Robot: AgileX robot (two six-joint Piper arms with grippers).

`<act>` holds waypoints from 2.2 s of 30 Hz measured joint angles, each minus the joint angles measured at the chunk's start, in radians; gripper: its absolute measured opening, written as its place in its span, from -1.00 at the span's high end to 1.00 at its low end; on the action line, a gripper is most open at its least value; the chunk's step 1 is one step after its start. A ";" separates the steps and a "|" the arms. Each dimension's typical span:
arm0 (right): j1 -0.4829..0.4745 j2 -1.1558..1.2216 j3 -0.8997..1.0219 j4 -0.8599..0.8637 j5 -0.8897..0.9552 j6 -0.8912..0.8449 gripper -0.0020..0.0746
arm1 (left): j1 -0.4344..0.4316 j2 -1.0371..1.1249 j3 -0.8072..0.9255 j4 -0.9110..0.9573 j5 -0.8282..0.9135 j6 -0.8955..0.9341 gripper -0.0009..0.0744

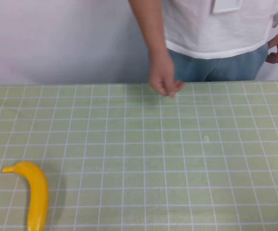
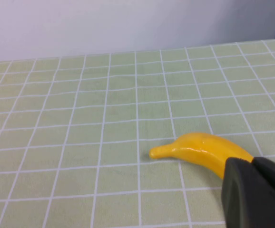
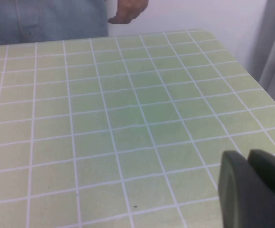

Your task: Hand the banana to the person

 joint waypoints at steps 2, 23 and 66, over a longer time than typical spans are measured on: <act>0.000 0.000 0.000 0.000 0.000 0.000 0.97 | 0.000 0.000 0.000 0.000 0.000 0.000 0.99; 0.000 0.000 0.000 0.000 0.000 0.000 0.97 | 0.000 0.000 0.000 0.000 -0.037 -0.009 0.99; 0.000 0.000 0.000 0.000 0.000 0.000 0.97 | -0.002 0.505 -0.720 -0.105 0.225 -0.216 0.99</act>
